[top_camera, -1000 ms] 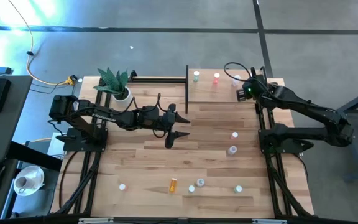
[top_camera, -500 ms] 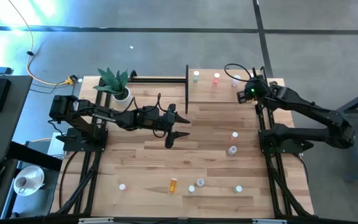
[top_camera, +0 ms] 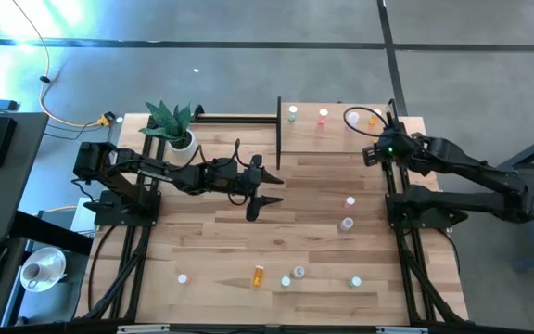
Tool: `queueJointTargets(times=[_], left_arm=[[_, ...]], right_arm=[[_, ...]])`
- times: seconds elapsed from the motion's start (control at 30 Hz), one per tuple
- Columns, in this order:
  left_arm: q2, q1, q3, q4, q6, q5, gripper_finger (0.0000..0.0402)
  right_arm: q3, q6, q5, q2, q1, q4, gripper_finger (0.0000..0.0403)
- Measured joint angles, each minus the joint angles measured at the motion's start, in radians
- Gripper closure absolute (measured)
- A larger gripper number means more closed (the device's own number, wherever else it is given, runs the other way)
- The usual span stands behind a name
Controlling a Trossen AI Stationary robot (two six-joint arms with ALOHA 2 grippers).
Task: Pick and place medicine bottles onto shelf by color
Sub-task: Put the top yellow pill bottle on the shelf aligned with the other yellow pill bottle
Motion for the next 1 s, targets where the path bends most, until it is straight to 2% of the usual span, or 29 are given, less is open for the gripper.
queueJointTargets(times=[0.23, 0.47, 0.73, 1.0], left_arm=[[0.000, 0.000, 0.000, 0.000, 0.000, 0.000, 0.0161], [0.000, 0.000, 0.000, 0.000, 0.000, 0.000, 0.0161], [0.000, 0.000, 0.000, 0.000, 0.000, 0.000, 0.0161], [0.000, 0.000, 0.000, 0.000, 0.000, 0.000, 0.0161]], right_arm=[[0.000, 0.061, 0.005, 0.002, 0.060, -0.027, 0.0249], [0.000, 0.219, 0.084, 0.002, 0.133, -0.152, 0.0249], [0.000, 0.250, 0.122, 0.003, 0.198, -0.132, 0.0249], [0.000, 0.286, 0.122, 0.045, 0.200, -0.145, 0.0249]])
